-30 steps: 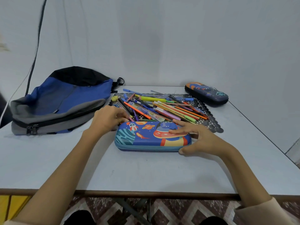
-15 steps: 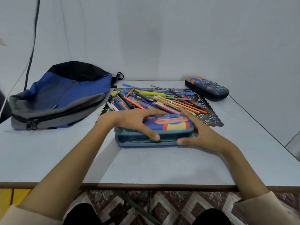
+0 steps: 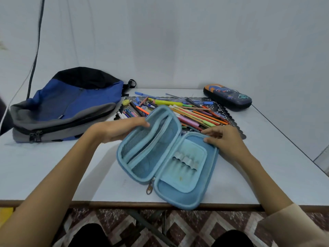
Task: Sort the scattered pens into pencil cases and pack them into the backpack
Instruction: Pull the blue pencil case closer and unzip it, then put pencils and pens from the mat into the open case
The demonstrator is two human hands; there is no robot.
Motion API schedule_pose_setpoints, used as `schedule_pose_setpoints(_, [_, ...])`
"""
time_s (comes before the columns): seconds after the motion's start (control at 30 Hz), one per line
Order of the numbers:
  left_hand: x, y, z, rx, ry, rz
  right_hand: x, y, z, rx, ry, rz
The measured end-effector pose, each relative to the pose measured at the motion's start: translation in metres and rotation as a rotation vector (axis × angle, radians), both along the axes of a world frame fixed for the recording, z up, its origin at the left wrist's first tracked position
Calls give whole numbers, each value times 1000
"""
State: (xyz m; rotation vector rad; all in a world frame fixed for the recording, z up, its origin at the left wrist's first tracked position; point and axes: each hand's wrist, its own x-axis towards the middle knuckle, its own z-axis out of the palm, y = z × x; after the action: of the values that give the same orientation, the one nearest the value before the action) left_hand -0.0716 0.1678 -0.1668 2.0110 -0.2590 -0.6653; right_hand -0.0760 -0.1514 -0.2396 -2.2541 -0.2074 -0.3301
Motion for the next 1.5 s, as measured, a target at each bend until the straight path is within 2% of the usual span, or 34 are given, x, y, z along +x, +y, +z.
schedule_pose_setpoints(0.2, [-8,22,-23,151,-57,-197,23,7,5,-135,-27,31])
schedule_pose_setpoints(0.33, [-16,25,-28,142,-70,-275,33,11,9,-180,-56,39])
schedule_pose_setpoints(0.43, [-14,26,-36,161,-206,-206,38,12,9,-191,-57,29])
schedule_pose_setpoints(0.63, [-6,34,-53,342,-422,-110,40,9,9,-192,-29,29])
schedule_pose_setpoints(0.77, [5,41,-67,263,-846,229,42,6,31,-238,115,150])
schedule_pose_setpoints(0.83, [7,40,-75,319,-961,323,47,5,45,-207,104,151])
schedule_pose_setpoints(0.93, [1,32,-86,569,-900,305,67,8,59,-214,58,77])
schedule_pose_setpoints(1.03, [-6,39,-95,715,-775,180,88,15,61,-316,62,20])
schedule_pose_setpoints(1.13, [-14,53,-100,813,-726,100,102,20,56,-393,78,-6])
schedule_pose_setpoints(1.23, [-18,55,-102,826,-723,32,110,23,50,-448,96,-30])
schedule_pose_setpoints(1.5, [-17,55,-103,778,-731,34,119,26,40,-546,197,-53])
